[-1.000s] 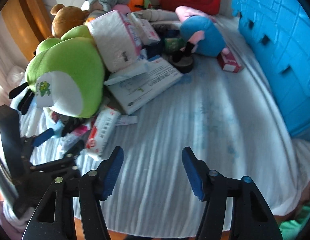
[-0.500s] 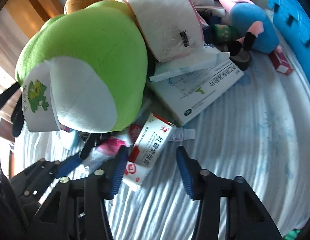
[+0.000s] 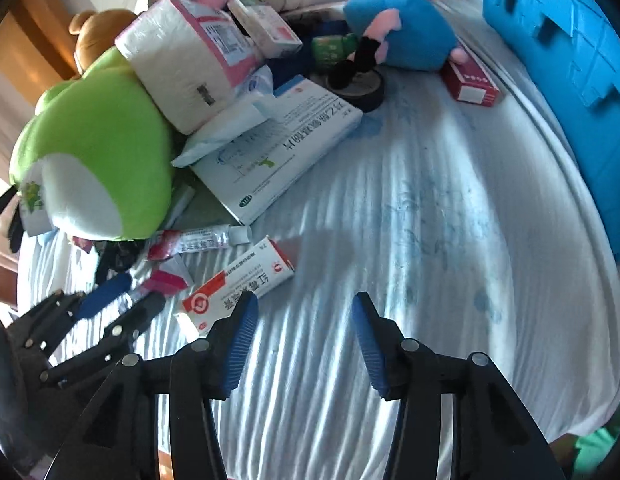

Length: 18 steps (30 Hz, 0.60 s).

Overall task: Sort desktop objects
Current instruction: 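Grasp a white ointment tube with the left tool while the right tool grasps a red-white medicine box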

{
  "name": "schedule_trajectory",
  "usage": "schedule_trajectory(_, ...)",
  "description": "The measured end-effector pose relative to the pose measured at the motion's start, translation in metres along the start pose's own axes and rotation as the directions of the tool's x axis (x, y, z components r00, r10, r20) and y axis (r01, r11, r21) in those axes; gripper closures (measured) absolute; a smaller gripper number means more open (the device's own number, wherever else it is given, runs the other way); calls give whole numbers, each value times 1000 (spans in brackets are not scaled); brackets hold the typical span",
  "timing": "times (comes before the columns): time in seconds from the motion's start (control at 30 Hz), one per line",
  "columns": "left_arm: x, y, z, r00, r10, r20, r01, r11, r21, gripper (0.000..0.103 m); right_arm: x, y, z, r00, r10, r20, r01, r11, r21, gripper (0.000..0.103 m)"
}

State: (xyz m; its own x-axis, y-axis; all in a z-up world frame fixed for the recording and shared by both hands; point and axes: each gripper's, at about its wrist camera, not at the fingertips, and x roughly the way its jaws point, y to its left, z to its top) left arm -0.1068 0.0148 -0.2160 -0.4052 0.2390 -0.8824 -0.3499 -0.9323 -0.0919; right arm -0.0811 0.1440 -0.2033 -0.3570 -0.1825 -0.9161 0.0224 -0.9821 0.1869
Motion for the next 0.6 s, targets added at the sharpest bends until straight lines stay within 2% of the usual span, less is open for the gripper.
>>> schedule_trajectory(0.03, 3, 4, -3, 1000, -17, -20, 17, 1000, -7, 67, -1, 1, -1, 1000, 9, 1, -9, 1000, -3, 53)
schedule_trajectory(0.13, 5, 5, -2, 999, -45, -13, 45, 999, 17, 66, -2, 3, -2, 1000, 24, -3, -24, 1000, 1, 46)
schedule_trajectory(0.23, 14, -9, 4, 1000, 8, -1, -8, 995, 96, 60, 0, 8, -2, 999, 33, -12, -33, 999, 3, 36)
schedule_trajectory(0.3, 18, -17, 5, 999, 42, 14, -44, 991, 126, 52, 4, 13, -2, 999, 30, -24, -30, 1000, -7, 36)
schedule_trajectory(0.4, 20, -14, 7, 999, 25, -27, -23, 998, 64, 53, 9, 21, 0, 999, 8, -31, -9, 1000, -18, 37)
schedule_trajectory(0.47, 18, -18, -1, 999, 44, -26, -43, 998, 51, 57, 14, 28, 2, 999, 20, -42, -21, 1000, -10, 42)
schedule_trajectory(0.53, 15, -20, -9, 999, 46, -11, -45, 999, 28, 74, 18, 33, 5, 999, 33, -41, -33, 999, 6, 42)
schedule_trajectory(0.6, 14, -22, -12, 999, 48, -5, -48, 999, 0, 82, 22, 37, 9, 999, 37, -33, -37, 999, 23, 37)
